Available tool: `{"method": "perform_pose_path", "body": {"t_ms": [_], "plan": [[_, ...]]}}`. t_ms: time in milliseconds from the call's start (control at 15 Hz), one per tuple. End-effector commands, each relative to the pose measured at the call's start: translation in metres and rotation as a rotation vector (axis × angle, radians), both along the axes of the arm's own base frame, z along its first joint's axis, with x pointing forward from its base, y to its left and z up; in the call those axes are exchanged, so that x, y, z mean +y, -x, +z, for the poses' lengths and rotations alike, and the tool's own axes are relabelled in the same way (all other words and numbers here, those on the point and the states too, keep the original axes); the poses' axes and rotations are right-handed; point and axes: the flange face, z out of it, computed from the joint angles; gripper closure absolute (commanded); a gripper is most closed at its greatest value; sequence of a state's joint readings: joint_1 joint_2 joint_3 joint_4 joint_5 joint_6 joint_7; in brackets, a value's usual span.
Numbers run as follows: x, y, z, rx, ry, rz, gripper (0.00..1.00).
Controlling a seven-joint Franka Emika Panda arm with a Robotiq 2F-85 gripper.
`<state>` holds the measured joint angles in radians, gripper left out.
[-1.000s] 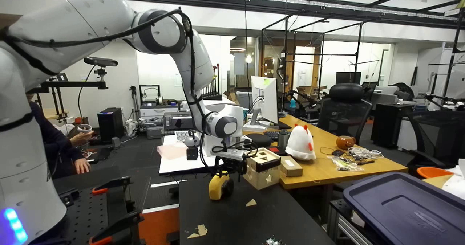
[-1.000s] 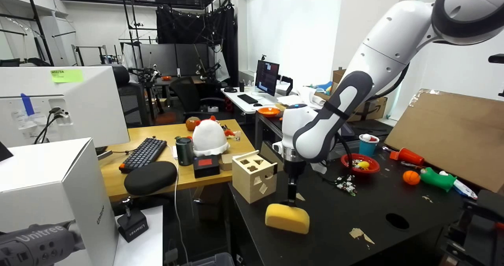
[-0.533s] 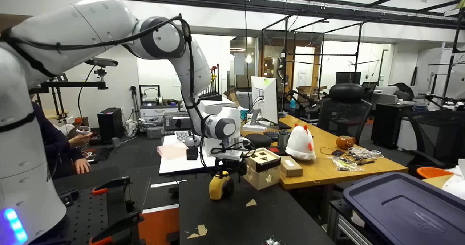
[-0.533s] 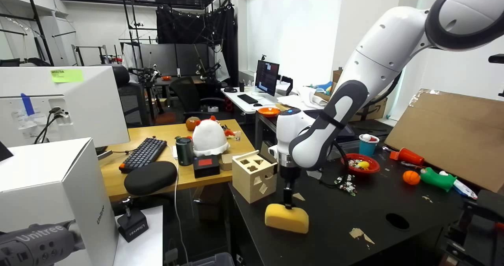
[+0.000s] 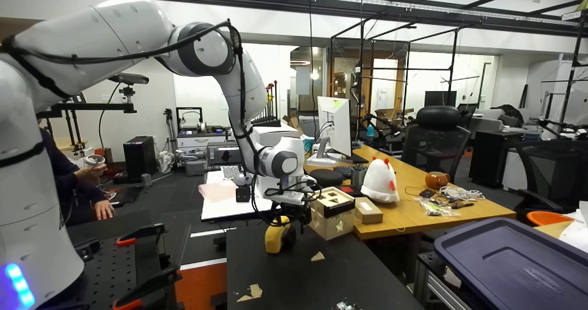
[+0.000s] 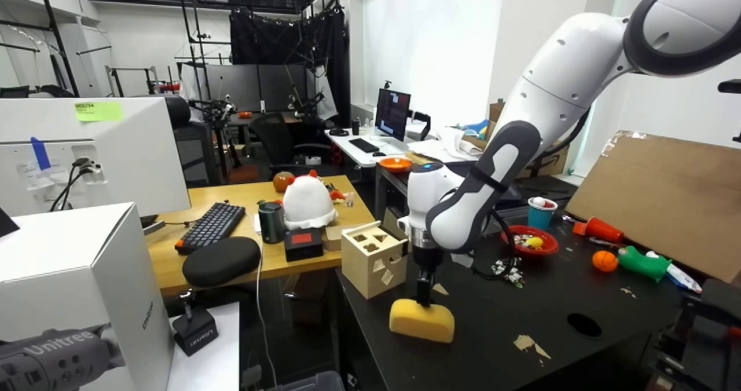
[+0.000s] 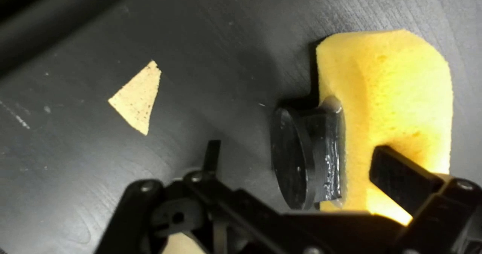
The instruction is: Put the sweets together using the sponge brush
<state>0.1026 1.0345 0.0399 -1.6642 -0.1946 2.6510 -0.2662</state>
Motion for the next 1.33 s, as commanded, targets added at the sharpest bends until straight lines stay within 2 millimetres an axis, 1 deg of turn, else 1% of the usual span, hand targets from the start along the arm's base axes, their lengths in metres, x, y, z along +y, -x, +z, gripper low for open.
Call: {"method": "perform_pose_path", "body": {"t_ms": [0,467,933,1267], "plan": [[-0.001,0.014,0.001,0.003,0.013,-0.063,0.0],[0.016,0.035,0.003,-0.017,0.034,-0.113,0.0],[0.035,0.048,0.001,-0.009,0.073,-0.123,0.0],[0.045,0.055,-0.001,-0.004,0.088,-0.128,0.0]]}}
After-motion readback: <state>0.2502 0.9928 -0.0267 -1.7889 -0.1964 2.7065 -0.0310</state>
